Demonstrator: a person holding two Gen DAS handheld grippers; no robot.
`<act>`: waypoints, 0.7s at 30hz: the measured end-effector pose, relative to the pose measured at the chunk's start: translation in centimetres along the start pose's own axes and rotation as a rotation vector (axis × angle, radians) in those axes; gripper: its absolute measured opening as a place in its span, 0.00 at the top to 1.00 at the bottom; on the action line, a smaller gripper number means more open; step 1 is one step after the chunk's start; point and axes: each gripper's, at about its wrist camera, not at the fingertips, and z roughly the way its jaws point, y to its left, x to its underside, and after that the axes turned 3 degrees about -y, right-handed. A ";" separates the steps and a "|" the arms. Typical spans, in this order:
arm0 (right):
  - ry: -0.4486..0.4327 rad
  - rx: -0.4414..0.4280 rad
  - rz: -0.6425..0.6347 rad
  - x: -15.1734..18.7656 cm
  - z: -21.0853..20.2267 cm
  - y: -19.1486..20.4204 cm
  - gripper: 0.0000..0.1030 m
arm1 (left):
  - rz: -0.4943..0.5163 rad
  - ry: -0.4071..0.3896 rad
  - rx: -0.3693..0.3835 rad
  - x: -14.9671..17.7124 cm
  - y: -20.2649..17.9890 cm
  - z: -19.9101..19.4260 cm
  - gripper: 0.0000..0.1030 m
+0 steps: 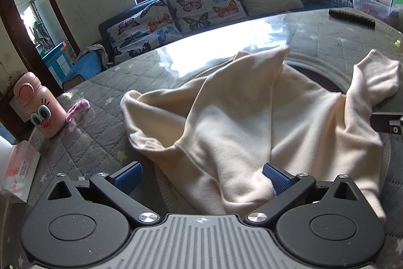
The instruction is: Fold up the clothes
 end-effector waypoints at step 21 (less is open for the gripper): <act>0.009 -0.083 0.096 -1.2 -0.1 -4.9 0.07 | -0.081 -0.018 -0.040 2.1 4.0 -3.7 0.00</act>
